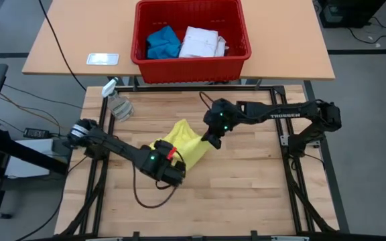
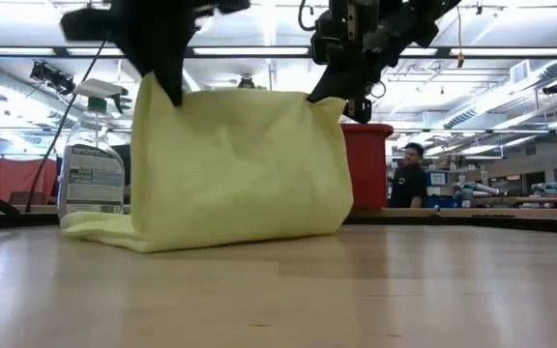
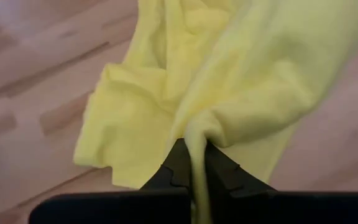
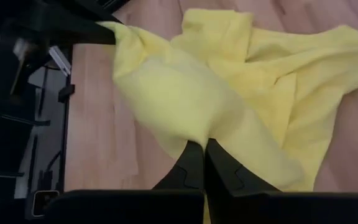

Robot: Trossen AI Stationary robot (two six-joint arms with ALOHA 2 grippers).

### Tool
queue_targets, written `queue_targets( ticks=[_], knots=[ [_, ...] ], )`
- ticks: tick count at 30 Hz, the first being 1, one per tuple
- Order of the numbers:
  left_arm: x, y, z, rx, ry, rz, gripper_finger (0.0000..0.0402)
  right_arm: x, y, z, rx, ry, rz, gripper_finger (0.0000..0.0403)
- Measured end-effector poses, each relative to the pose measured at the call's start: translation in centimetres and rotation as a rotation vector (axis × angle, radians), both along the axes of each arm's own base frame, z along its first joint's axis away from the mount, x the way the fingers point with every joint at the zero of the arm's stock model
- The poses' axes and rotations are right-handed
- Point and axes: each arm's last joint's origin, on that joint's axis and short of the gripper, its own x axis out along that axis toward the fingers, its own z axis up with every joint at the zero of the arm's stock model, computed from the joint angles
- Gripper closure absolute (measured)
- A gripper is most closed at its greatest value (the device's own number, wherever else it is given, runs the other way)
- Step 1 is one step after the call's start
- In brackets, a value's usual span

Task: Fold Laundry from Bin

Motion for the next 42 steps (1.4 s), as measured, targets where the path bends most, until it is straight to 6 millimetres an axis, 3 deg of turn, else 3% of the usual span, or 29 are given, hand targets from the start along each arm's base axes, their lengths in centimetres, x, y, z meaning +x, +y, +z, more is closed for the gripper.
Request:
queue_targets(
  ticks=[8, 12, 19, 25, 29, 34, 38, 42],
  knots=[
    [-5.0, 2.0, -2.6, -0.057, -0.164, 0.170, 0.0389, 1.1, -2.2, -0.4, -0.141, -0.114, 0.009, 0.0400],
    [-7.2, 2.6, -4.3, -0.069, -0.239, 0.255, 0.0389, 3.1, -4.3, -2.7, -0.146, -0.143, -0.042, 0.0400],
    [-9.0, 3.4, -8.1, -0.122, -0.311, 0.363, 0.0389, 7.9, -7.7, -6.2, -0.104, -0.113, -0.056, 0.0400],
    [-9.5, 3.6, -8.6, -0.107, -0.300, 0.387, 0.0389, 11.6, -9.1, -8.1, -0.070, -0.098, -0.070, 0.0398],
    [-10.0, 3.8, -8.7, -0.075, -0.255, 0.393, 0.0389, 12.8, -9.9, -8.9, -0.025, -0.082, -0.128, 0.0361],
    [-10.5, 4.0, -8.7, -0.056, -0.186, 0.375, 0.0389, 12.8, -10.6, -9.3, -0.015, -0.062, -0.211, 0.0292],
    [-10.8, 4.0, -9.1, -0.033, -0.089, 0.332, 0.0382, 12.8, -11.0, -8.1, -0.049, -0.113, -0.230, 0.0248],
    [-10.8, 4.0, -9.3, -0.024, -0.077, 0.339, 0.0365, 12.6, -11.0, -6.0, -0.076, -0.185, -0.215, 0.0229]
  ],
)
